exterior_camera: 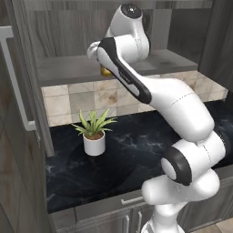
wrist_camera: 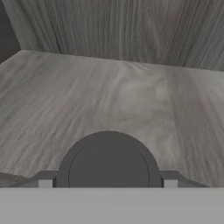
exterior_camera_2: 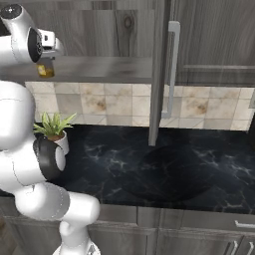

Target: Collect the turmeric, ketchup, and shaker from the cabinet and place them next to the stove.

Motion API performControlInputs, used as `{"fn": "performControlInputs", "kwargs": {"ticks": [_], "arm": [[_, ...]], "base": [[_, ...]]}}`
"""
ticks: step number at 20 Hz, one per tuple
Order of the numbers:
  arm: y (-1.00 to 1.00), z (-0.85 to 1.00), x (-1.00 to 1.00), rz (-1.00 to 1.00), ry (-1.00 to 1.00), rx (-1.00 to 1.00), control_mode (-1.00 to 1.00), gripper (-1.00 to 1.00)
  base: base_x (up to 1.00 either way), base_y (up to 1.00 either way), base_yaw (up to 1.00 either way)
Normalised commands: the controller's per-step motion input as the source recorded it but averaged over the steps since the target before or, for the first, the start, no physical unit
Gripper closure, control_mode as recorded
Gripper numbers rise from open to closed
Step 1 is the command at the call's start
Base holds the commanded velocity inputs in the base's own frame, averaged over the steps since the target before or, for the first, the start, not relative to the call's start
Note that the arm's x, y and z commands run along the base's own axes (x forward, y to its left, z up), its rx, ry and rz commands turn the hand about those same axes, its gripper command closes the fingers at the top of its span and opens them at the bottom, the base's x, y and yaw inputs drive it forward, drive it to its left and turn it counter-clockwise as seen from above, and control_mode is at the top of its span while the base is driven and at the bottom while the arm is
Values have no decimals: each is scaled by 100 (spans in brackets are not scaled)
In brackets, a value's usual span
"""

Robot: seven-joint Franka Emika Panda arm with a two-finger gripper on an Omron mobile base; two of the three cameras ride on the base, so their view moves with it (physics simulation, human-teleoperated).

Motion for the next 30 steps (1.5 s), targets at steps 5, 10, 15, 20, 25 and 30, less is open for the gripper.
{"fn": "performControlInputs", "kwargs": {"ticks": [5, 10, 15, 20, 25, 30], "arm": [[0, 0, -83, 6, 0, 0, -100, 100], [-5, -5, -100, 10, -1, 1, -100, 100], [-27, -14, -100, 11, -2, 1, -100, 100], [-58, -21, -100, 14, -4, 2, -100, 100], [-66, -18, -96, 15, -4, 2, -100, 100], [-45, -3, -58, 12, -7, 0, -100, 100]], "base": [[0, 0, 0], [0, 0, 0], [0, 0, 0], [0, 0, 0], [0, 0, 0], [0, 0, 0]]}}
